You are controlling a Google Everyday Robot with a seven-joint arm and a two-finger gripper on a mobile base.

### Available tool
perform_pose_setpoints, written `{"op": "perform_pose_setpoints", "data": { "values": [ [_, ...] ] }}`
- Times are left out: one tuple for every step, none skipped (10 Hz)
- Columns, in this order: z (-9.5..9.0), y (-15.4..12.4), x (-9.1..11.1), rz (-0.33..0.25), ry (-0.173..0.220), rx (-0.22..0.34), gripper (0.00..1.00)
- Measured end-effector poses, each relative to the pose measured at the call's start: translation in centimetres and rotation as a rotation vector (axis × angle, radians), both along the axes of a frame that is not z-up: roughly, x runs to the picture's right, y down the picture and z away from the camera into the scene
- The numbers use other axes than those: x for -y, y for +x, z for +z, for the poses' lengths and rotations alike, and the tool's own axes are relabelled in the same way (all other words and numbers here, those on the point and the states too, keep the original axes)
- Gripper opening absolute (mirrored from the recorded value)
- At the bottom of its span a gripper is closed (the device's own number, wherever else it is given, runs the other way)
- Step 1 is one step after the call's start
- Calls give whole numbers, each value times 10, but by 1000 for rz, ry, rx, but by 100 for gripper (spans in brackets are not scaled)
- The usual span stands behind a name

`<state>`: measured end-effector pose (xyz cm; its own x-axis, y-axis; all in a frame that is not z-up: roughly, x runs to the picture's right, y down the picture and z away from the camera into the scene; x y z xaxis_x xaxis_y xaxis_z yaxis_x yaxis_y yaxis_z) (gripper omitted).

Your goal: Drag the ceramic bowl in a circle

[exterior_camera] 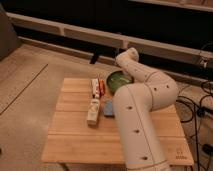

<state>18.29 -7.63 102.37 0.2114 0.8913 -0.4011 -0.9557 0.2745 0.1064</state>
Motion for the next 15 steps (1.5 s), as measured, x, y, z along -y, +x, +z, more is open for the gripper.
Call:
{"op": "perform_pose_setpoints", "data": {
  "values": [
    [-10,-10,0,3,0,26,0],
    [-21,-11,-3,13,0,29,5],
    [-33,-1,-10,31,-4,13,16],
    [-40,8,-18,45,-14,-5,24],
    [-48,22,-30,69,-27,-28,36],
    [-52,27,-37,83,-35,-37,44],
    [-52,27,-45,102,-48,-36,56],
    [-52,23,-49,113,-54,-28,64],
    [-49,16,-52,122,-60,-14,75],
    [-47,10,-52,125,-61,-2,79],
    [-46,3,-51,123,-62,10,80],
    [-46,-1,-49,125,-59,21,80],
    [-50,-3,-43,128,-48,32,80],
    [-55,-3,-36,128,-34,37,80],
    [-67,-2,-21,123,-3,44,80]
  ]
}}
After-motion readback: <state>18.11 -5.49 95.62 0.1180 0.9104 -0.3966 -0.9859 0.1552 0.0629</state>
